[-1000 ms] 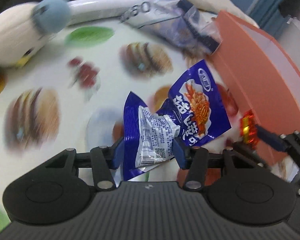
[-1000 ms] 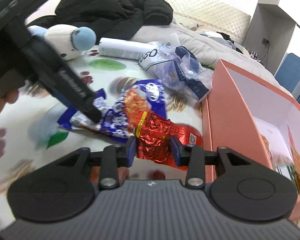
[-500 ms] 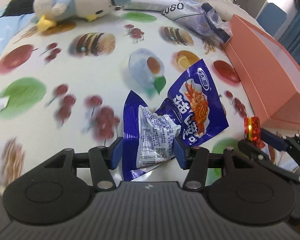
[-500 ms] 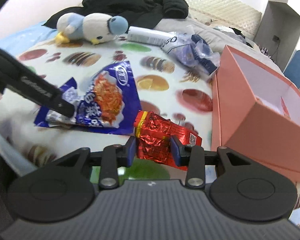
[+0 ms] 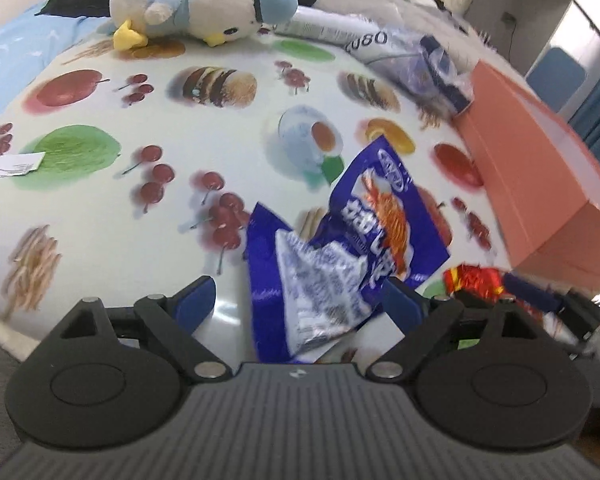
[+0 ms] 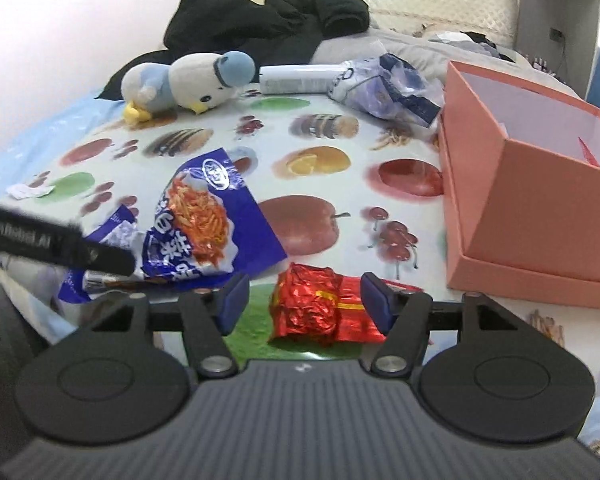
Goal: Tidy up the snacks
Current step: 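Lift both held snacks and carry them over the pink box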
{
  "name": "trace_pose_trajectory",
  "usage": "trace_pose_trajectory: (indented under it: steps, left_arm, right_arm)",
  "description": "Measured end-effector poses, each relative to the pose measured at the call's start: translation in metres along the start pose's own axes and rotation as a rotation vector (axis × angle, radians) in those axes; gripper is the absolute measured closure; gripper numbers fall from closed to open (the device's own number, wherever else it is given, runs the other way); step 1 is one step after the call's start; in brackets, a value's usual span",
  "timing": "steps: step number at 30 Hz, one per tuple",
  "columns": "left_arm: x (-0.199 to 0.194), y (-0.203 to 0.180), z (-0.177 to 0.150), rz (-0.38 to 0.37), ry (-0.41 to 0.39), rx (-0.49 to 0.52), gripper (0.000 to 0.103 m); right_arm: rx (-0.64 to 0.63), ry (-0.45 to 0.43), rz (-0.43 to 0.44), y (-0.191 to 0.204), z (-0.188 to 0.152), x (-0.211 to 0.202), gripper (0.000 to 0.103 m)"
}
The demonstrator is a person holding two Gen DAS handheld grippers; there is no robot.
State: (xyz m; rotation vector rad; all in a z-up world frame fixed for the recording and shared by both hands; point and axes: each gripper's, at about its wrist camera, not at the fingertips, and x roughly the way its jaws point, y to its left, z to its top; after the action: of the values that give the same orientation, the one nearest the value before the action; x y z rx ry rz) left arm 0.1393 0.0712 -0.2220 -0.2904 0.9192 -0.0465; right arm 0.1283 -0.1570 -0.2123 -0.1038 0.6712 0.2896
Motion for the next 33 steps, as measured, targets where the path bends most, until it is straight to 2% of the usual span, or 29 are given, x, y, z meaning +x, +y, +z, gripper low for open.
trace_pose_trajectory:
  steps: [5,6,8,9,12,15,19,29,33]
  left_arm:
    - [0.016,-0.012,-0.002,0.011,-0.013,0.039,0.011]
    - [0.018,-0.014,-0.002,0.027,-0.017,0.052,0.012]
    - [0.022,-0.019,-0.003,0.052,-0.031,0.081,0.016]
    - [0.023,-0.02,-0.003,0.06,-0.035,0.091,0.021]
    - [0.024,-0.023,0.0,0.064,-0.039,0.098,0.027]
    - [0.019,-0.026,0.005,0.058,-0.038,0.105,0.035]
    - [0.011,-0.027,0.009,0.048,-0.024,0.102,0.039]
    - [-0.033,-0.031,0.015,0.044,-0.052,0.073,0.04]
    - [-0.056,-0.04,0.019,0.016,-0.066,0.063,0.04]
  right_arm:
    - [-0.032,0.045,-0.04,0.004,-0.008,0.016,0.045]
    - [-0.044,0.044,-0.047,0.004,-0.009,0.017,0.046]
    - [-0.053,0.04,-0.051,0.004,-0.009,0.017,0.056]
    - [-0.056,0.04,-0.054,0.004,-0.009,0.016,0.058]
    - [-0.065,0.047,-0.065,0.004,-0.007,0.014,0.062]
    - [-0.056,0.049,-0.069,0.001,-0.004,0.01,0.062]
    - [-0.025,0.022,-0.073,-0.005,0.004,-0.007,0.062]
    - [0.042,-0.021,-0.073,-0.014,0.021,-0.058,0.062]
    - [0.057,-0.055,-0.086,-0.017,0.031,-0.082,0.062]
